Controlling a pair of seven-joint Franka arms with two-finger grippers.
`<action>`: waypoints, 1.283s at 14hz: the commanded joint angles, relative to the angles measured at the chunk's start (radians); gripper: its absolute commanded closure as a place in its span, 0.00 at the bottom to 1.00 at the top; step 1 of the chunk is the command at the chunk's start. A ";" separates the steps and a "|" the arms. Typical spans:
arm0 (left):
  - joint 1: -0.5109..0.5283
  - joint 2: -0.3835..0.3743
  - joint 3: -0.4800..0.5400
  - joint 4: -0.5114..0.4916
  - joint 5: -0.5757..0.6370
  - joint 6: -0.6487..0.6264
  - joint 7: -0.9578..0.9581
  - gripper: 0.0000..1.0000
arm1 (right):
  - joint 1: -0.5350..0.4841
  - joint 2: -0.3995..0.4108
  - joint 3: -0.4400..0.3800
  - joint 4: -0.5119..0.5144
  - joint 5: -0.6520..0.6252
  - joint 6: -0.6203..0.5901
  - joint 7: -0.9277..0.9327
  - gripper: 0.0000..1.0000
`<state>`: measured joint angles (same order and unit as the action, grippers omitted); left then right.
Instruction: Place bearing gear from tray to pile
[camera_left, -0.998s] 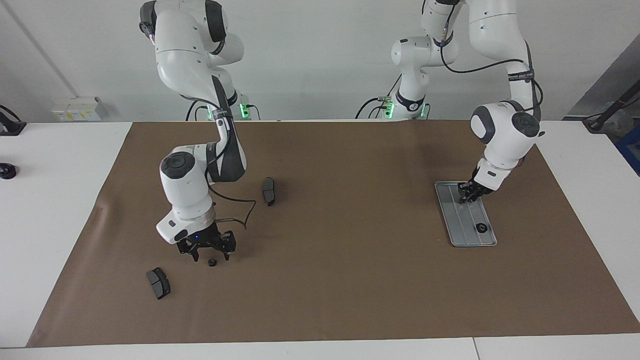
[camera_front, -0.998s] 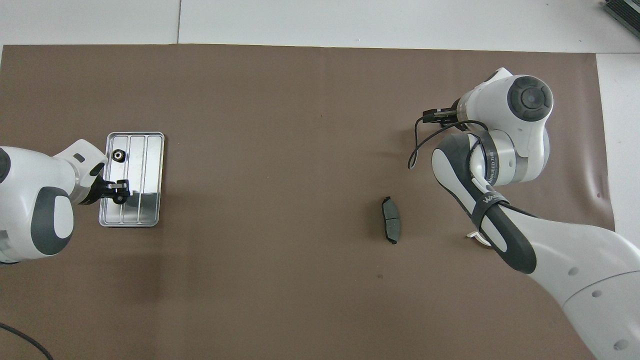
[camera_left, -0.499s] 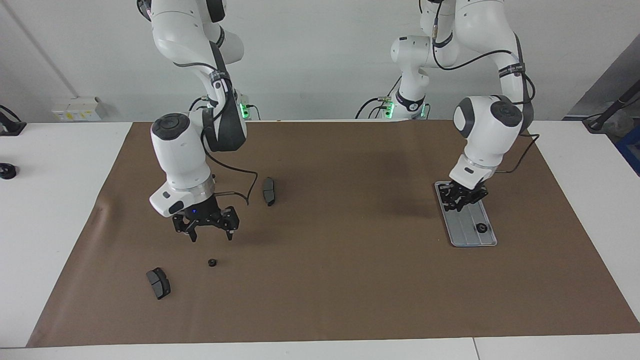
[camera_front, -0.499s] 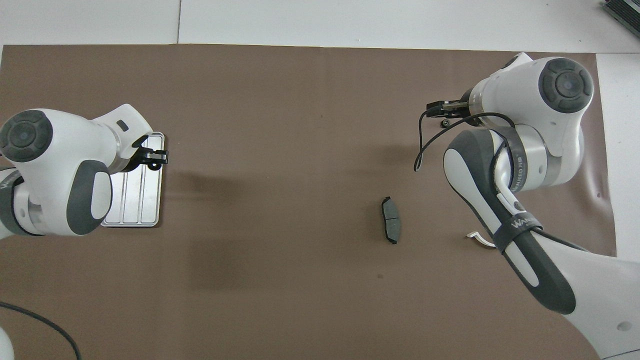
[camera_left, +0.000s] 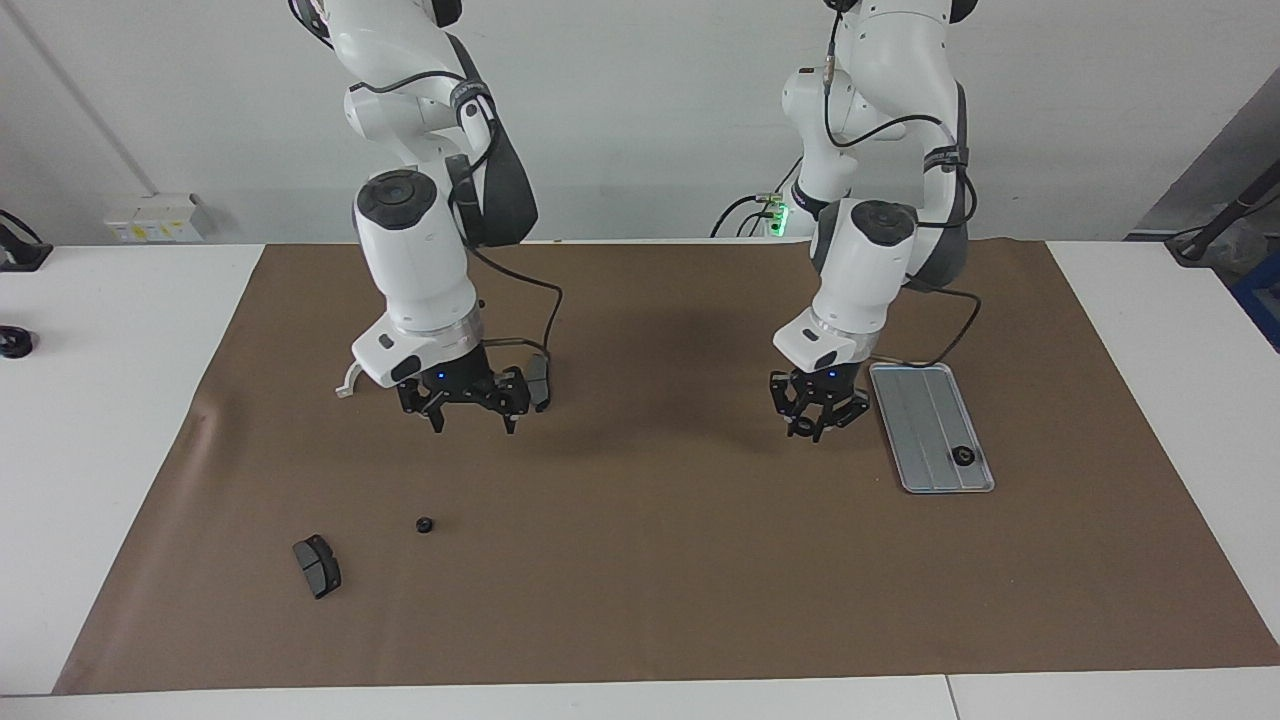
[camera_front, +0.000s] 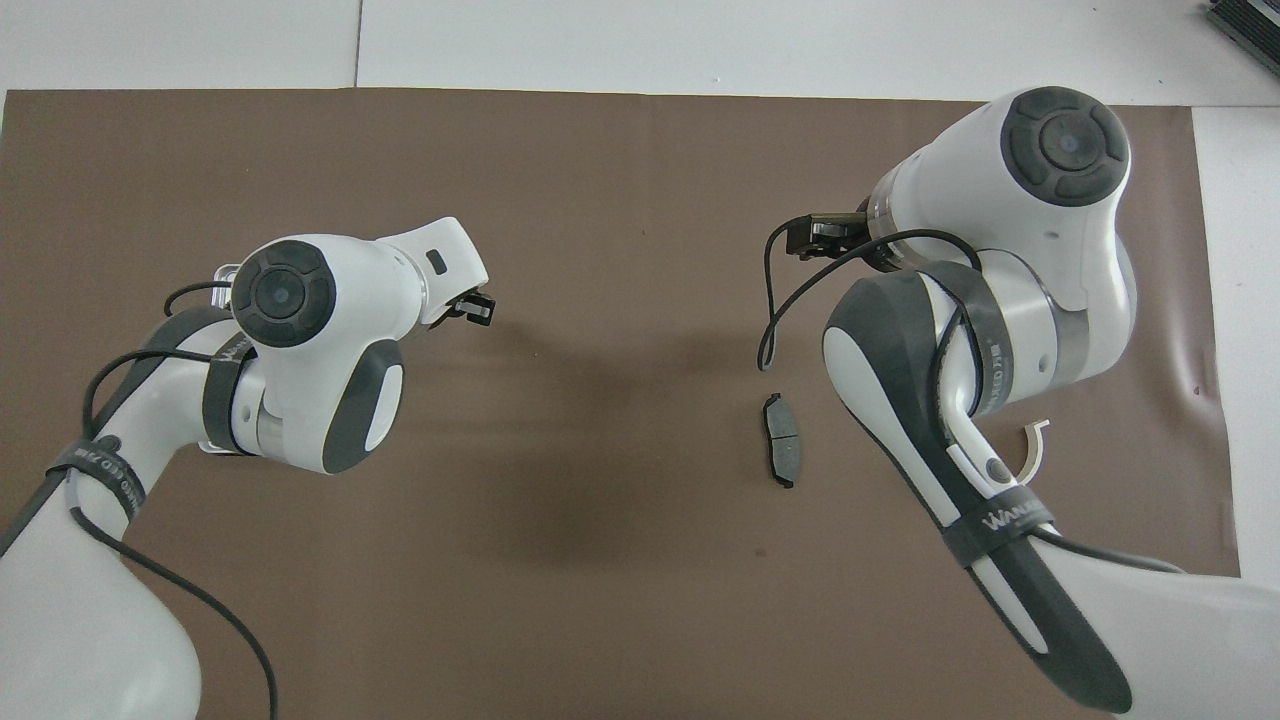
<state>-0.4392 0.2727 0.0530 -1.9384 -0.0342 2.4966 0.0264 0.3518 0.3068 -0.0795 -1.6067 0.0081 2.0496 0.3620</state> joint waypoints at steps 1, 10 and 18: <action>-0.016 0.132 -0.010 0.189 -0.030 -0.010 0.000 1.00 | -0.002 -0.015 0.007 -0.016 0.012 -0.003 0.028 0.00; -0.092 0.284 -0.068 0.282 -0.122 0.182 -0.005 1.00 | -0.002 -0.014 0.007 -0.058 0.012 0.049 0.026 0.00; -0.069 0.258 -0.064 0.227 -0.122 0.136 0.006 0.00 | -0.002 -0.009 0.007 -0.059 0.012 0.070 0.025 0.00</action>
<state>-0.5210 0.5588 -0.0173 -1.6806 -0.1433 2.6522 0.0234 0.3590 0.3071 -0.0794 -1.6464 0.0081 2.0931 0.3817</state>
